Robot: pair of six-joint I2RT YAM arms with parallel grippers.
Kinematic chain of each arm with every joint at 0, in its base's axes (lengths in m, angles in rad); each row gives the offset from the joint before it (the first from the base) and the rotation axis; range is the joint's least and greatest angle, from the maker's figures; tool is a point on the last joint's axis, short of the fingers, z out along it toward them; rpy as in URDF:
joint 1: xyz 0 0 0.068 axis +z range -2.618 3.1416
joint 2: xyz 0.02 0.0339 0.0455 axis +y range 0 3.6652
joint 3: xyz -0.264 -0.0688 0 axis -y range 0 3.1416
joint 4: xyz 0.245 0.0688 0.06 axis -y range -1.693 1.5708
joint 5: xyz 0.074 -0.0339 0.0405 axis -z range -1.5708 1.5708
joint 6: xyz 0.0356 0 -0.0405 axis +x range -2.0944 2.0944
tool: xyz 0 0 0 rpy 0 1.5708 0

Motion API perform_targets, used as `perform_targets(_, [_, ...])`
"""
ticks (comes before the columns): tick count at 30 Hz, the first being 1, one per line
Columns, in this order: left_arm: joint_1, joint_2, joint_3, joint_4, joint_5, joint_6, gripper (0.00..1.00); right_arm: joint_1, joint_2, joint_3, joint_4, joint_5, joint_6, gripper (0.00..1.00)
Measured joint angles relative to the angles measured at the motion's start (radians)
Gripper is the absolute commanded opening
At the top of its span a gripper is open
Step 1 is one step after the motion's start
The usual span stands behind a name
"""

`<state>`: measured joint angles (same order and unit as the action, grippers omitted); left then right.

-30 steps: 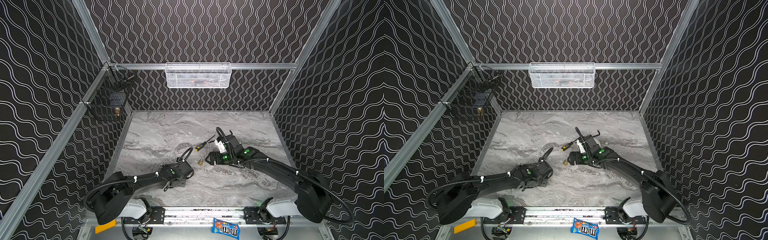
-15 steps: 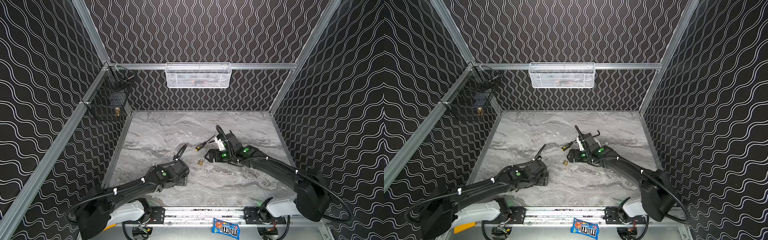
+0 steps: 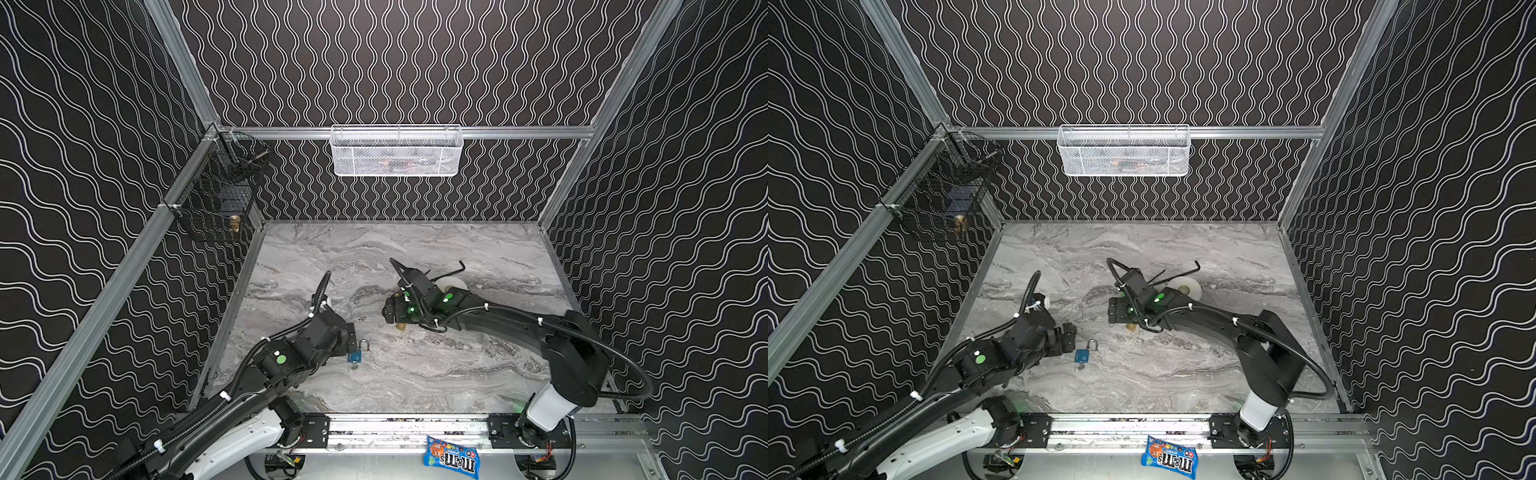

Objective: Unlock with the key
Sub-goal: 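Lower the open blue padlock onto the table and open the left gripper, then lower the right gripper over the small silver key while the left arm draws back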

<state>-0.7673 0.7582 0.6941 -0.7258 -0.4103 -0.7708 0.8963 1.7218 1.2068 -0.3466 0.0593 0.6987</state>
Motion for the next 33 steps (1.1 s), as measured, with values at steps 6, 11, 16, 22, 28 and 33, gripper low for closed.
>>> perform_targets(6, [0.052, -0.018, 0.016, -0.033, -0.066, -0.004, 0.99, 0.029, 0.123, 0.069, 0.008, 0.073, 0.052, 0.82])
perform_targets(11, [0.118, 0.005, 0.027, -0.033, -0.083, -0.007, 0.99, 0.068, 0.237, 0.175, 0.012, 0.113, 0.065, 0.8])
perform_targets(16, [0.204, 0.021, 0.03, -0.023, -0.056, -0.003, 0.99, 0.093, 0.337, 0.265, -0.011, 0.162, 0.071, 0.79])
perform_targets(22, [0.312, 0.036, 0.034, 0.003, 0.015, 0.016, 0.98, 0.105, 0.438, 0.378, -0.046, 0.213, 0.065, 0.79])
perform_targets(28, [0.396, 0.044, 0.037, 0.014, 0.08, 0.018, 0.99, 0.123, 0.509, 0.454, -0.089, 0.263, 0.042, 0.79])
perform_targets(33, [0.414, 0.03, 0.037, 0.022, 0.125, 0.018, 0.99, 0.14, 0.556, 0.515, -0.148, 0.323, 0.035, 0.79])
